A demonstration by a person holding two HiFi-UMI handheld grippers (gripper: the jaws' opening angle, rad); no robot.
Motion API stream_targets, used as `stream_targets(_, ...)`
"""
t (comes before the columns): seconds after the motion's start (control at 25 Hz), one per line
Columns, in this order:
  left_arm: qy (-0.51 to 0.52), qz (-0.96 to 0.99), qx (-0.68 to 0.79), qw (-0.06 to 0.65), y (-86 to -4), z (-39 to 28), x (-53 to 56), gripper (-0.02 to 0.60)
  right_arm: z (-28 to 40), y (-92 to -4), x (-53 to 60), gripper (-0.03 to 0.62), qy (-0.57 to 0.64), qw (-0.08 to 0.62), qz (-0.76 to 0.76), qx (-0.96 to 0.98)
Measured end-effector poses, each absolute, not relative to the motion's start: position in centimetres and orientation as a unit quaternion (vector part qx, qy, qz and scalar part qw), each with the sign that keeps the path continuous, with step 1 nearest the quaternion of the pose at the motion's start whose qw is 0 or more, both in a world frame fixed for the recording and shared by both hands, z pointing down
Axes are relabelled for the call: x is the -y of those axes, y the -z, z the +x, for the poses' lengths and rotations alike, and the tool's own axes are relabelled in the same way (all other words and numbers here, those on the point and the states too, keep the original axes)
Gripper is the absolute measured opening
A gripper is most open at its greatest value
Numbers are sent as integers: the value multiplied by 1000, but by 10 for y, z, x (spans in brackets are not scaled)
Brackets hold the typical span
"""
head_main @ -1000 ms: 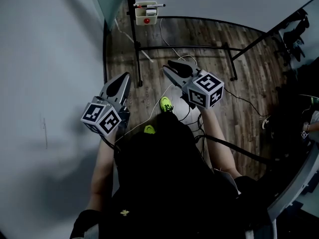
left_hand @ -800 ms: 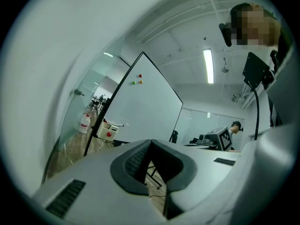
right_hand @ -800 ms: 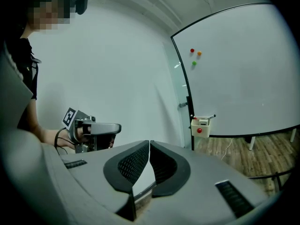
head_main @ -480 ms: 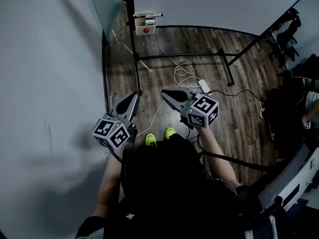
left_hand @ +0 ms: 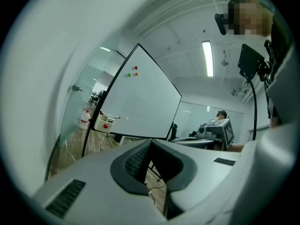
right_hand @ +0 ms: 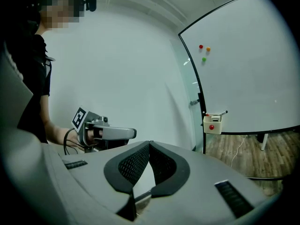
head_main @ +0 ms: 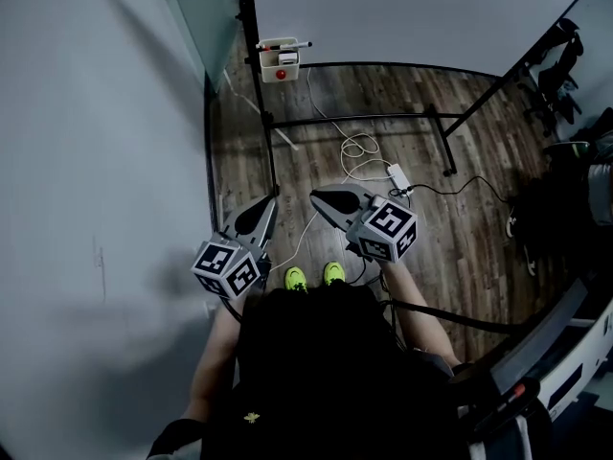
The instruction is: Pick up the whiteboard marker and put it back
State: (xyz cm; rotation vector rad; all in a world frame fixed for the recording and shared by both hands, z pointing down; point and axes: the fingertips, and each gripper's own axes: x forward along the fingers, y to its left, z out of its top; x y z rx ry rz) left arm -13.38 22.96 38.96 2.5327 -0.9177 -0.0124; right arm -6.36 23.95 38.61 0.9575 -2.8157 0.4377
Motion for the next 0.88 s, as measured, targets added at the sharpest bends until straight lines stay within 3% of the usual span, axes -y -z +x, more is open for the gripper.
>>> stream_targets(0.88,0,921,321,218,-392,-143,-226,32,-77,-385,-234,-6,-127,71,325,934)
